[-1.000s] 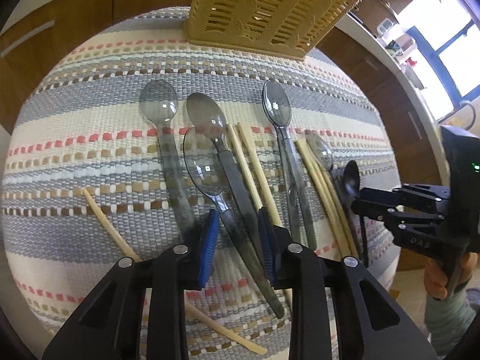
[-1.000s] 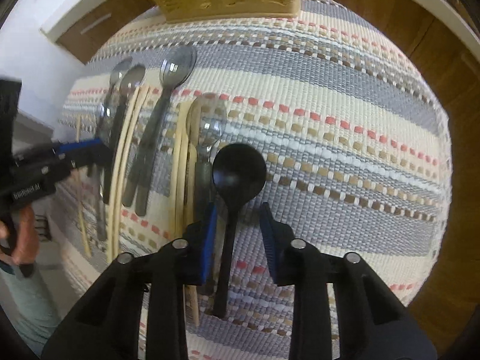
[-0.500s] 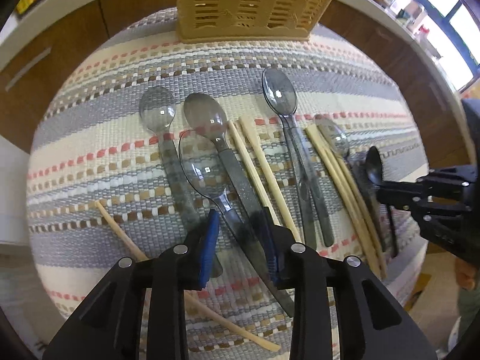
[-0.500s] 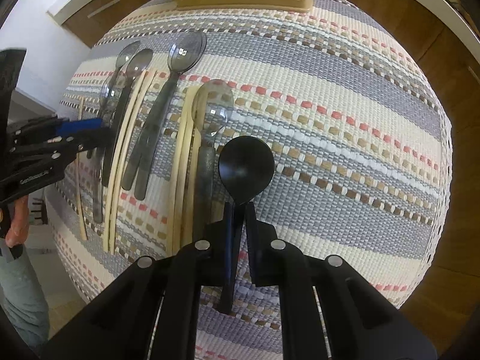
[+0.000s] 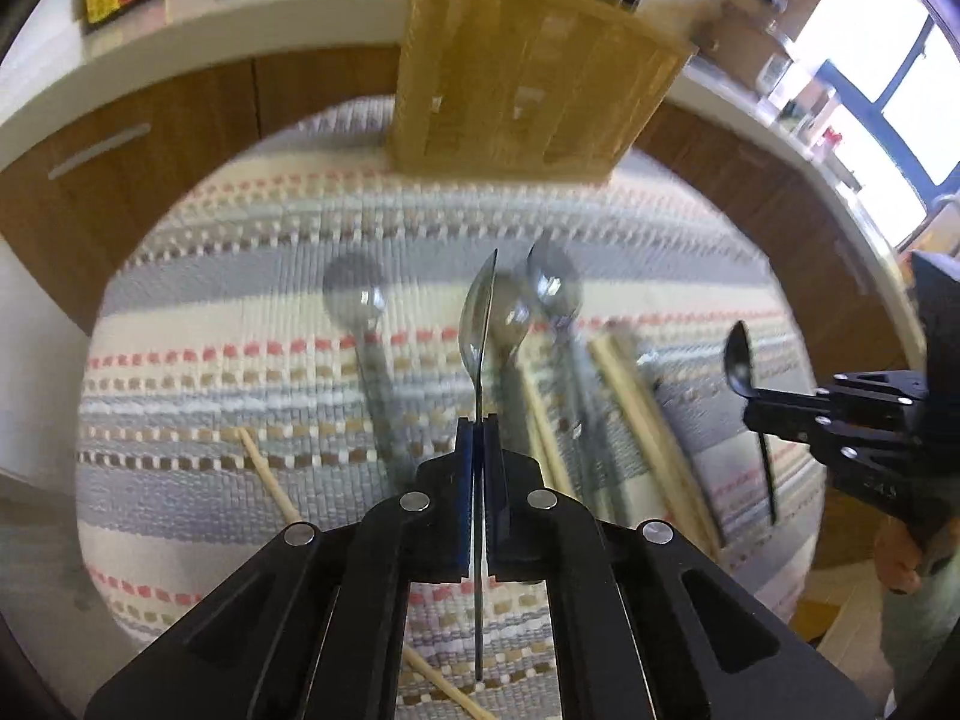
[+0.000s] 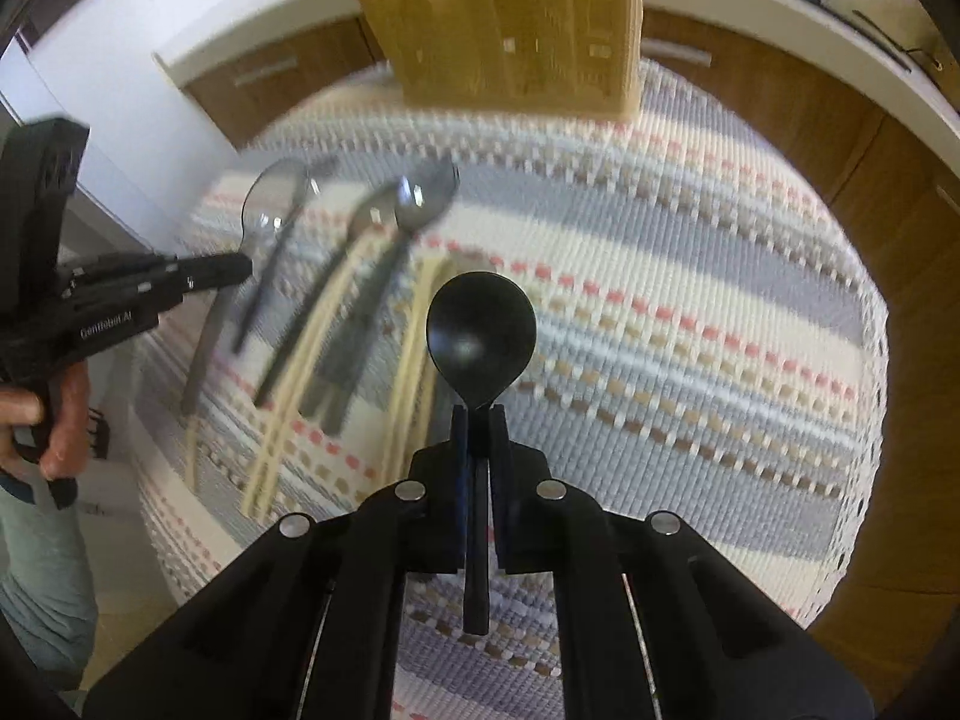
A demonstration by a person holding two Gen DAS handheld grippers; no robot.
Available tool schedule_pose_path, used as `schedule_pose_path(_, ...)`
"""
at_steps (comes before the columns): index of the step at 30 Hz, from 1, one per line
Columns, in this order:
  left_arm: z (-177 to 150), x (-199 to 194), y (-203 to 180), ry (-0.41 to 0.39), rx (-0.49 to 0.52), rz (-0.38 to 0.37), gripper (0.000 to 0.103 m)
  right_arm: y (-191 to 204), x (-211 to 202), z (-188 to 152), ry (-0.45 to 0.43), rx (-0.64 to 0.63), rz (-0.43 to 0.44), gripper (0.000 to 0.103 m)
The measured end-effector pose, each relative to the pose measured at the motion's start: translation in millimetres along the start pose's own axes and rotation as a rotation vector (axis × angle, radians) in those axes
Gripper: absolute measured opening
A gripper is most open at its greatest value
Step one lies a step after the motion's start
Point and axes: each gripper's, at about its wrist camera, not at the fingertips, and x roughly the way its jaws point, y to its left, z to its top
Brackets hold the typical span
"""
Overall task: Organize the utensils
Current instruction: 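Lift both held spoons and carry them over the yellow basket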
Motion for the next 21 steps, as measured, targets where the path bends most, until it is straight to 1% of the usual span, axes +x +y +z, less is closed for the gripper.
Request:
schedule_pose_path(3,7.7,-20.4,-1.4,-0.067,0.001,-0.033,0.001,1.3,-16.3,13.2,-0.069,-0.001,0.025,0.005)
schedule_pose_path(6,17.9,-44.8,-1.5,-0.155,0.011,-0.073,0.001,7.2,-32.3,28.9,-0.138,-0.004,0.041,0.005)
schedule_pose_path(11,49.5,-80.3,-7.0,-0.325,0.031,-0.126,0.001,15.0,-60.5,65.6,-0.276,-0.03,0.044,0.005)
schedule_pose_path(12,54.1,-83.6,-6.3,-0.35,0.032,-0.134,0.001,17.1,-60.6,72.4,-0.297,-0.033,0.041,0.005)
schedule_pose_path(13,65.0,-85.7,-10.3,-0.387,0.032,-0.146,0.001,16.7,-66.9,83.0,-0.336,-0.037,0.037,0.005)
schedule_pose_path(15,75.4,-95.6,-13.7,-0.439,0.032,-0.159,0.001,15.8,-75.4,96.2,-0.401,-0.036,0.019,0.005)
schedule_pose_path(17,93.1,-100.0,-14.9,-0.489,0.032,-0.167,0.001,11.6,-83.4,110.0,-0.466,-0.027,0.006,0.005)
schedule_pose_path(19,110.9,-95.9,-13.4,-0.515,0.025,-0.138,0.001,6.8,-90.3,125.2,-0.538,-0.019,-0.022,0.005)
schedule_pose_path(21,131.6,-89.4,-11.6,-0.537,0.007,-0.149,0.001,0.2,-94.9,137.4,-0.595,-0.014,-0.039,0.005)
